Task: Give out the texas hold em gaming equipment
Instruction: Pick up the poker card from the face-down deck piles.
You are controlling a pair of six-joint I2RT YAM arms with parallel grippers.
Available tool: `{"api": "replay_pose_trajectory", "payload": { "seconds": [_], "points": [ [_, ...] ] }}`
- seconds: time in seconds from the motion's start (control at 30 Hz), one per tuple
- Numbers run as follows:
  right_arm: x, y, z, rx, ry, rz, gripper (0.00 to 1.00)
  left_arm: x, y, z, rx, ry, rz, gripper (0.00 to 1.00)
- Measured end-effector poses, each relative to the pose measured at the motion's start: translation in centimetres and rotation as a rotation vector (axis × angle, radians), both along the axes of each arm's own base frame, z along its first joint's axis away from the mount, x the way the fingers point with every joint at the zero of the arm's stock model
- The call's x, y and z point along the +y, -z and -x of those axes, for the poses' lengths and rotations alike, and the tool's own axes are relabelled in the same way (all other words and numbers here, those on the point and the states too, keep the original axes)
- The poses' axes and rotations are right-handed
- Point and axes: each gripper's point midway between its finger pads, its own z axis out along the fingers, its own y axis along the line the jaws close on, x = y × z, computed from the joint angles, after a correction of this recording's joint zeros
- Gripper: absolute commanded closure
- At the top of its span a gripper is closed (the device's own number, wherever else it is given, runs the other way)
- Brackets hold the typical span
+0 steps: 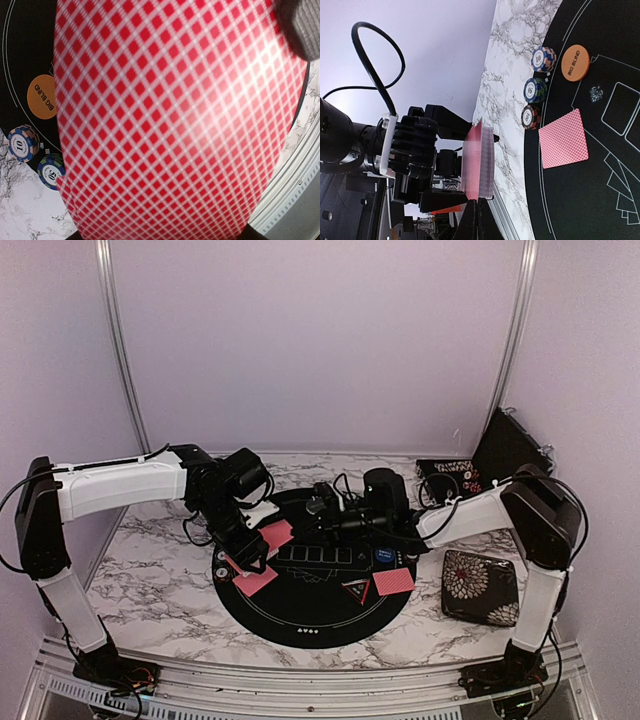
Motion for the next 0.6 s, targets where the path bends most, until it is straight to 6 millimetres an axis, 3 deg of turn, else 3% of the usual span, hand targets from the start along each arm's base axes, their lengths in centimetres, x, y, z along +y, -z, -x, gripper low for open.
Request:
{"api": "replay_pose_trajectory", "payload": {
  "seconds": [0.6],
  "points": [
    [-3.1, -0.8, -0.6, 0.016, 0.053, -0.021, 1.00, 0.0, 0.0, 0.0, -0.001, 0.000, 0.000, 0.45]
  ]
}}
